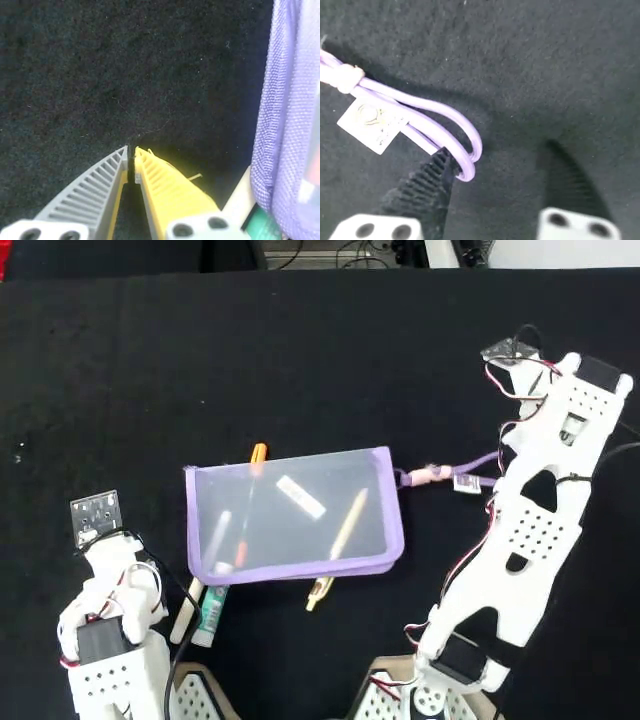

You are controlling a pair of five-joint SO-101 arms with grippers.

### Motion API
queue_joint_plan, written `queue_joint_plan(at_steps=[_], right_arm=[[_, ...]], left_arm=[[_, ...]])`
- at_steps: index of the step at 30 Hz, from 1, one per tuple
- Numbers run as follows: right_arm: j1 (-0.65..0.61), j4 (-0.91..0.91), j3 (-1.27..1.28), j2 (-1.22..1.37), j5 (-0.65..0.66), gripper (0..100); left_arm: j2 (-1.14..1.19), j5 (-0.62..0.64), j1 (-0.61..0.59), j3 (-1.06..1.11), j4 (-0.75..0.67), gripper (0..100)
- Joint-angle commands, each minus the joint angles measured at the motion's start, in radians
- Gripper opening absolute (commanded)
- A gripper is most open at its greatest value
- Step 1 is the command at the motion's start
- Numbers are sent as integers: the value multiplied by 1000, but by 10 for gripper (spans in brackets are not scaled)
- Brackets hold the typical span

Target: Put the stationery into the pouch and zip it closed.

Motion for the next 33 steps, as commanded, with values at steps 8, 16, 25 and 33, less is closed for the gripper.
queue_joint_plan(at_steps=[8,16,25,33], right_arm=[[-94,35,163,-351,74,340],[-282,31,578,-697,74,340],[-367,-51,957,-885,376,339],[-393,-150,1067,-877,543,339]], left_arm=[[-8,-8,8,24,-21,30],[-8,-8,8,24,-21,30],[-8,-8,8,24,-21,30],[-8,-8,8,24,-21,30]])
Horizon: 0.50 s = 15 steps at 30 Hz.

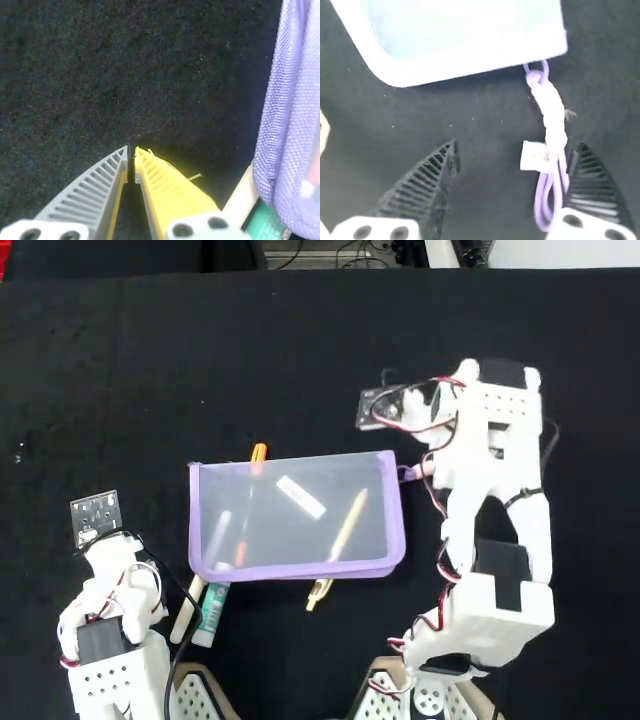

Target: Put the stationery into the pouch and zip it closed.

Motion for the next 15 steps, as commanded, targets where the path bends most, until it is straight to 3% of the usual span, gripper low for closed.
queue_joint_plan(at_steps=[1,7,15], right_arm=[[-48,-63,25,-38,68,339],[-61,-166,-10,136,66,339],[-48,-72,-182,312,66,338]], left_arm=[[-8,-8,8,24,-21,30],[-8,-8,10,24,-21,30],[-8,-8,8,24,-21,30]])
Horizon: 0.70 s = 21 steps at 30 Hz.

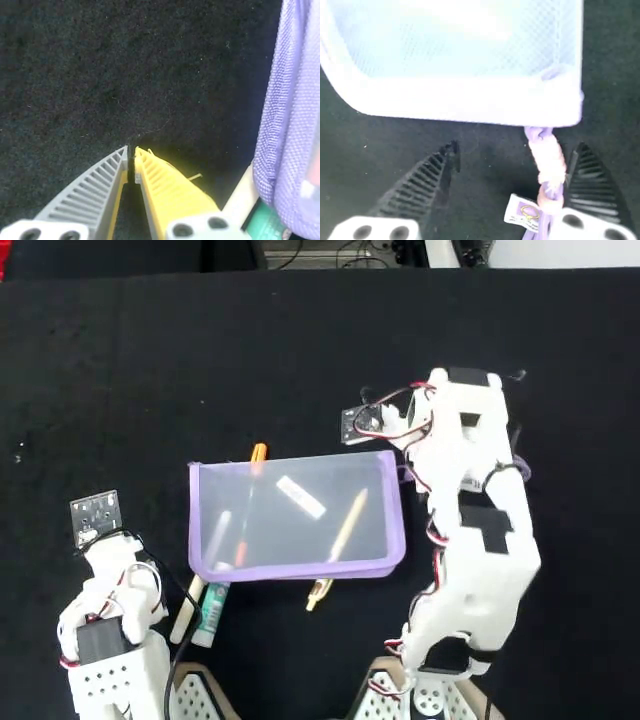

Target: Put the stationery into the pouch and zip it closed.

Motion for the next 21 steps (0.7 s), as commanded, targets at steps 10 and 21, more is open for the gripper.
queue_joint_plan(at_steps=[10,21], right_arm=[[60,6,-308,262,0,338],[60,167,-535,291,-64,30]], left_arm=[[-8,-8,8,24,-21,30],[-8,-8,8,24,-21,30]])
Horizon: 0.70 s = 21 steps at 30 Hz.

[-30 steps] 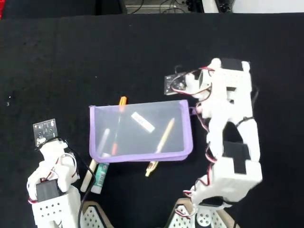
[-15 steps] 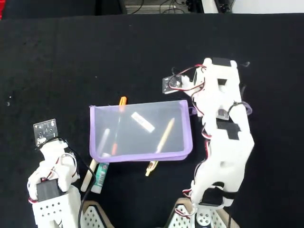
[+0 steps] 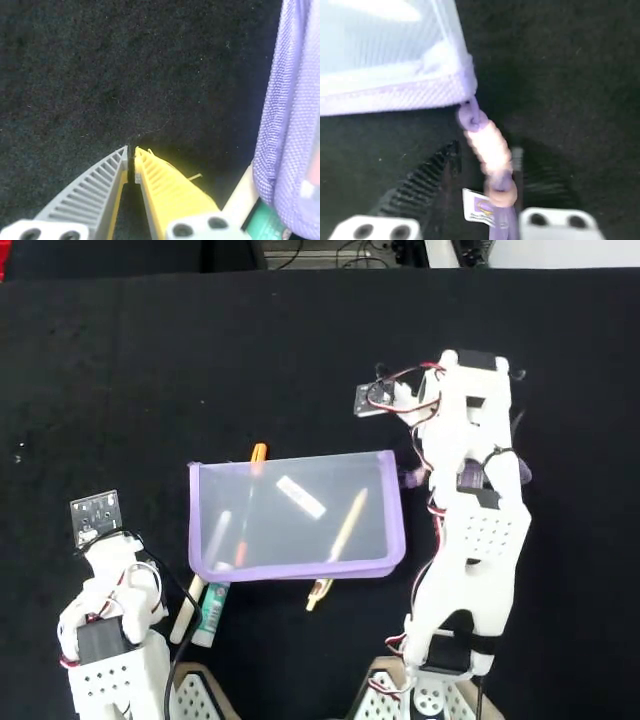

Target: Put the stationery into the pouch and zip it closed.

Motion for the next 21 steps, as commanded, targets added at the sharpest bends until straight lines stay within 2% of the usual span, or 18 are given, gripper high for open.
queue_joint_plan(at_steps=[1,5,21], right_arm=[[15,120,-156,-12,-15,41],[15,153,-278,-12,-78,9],[-25,161,-875,-13,-351,11]], left_arm=[[-8,-8,8,24,-21,30],[-8,-8,8,24,-21,30],[-8,-8,8,24,-21,30]])
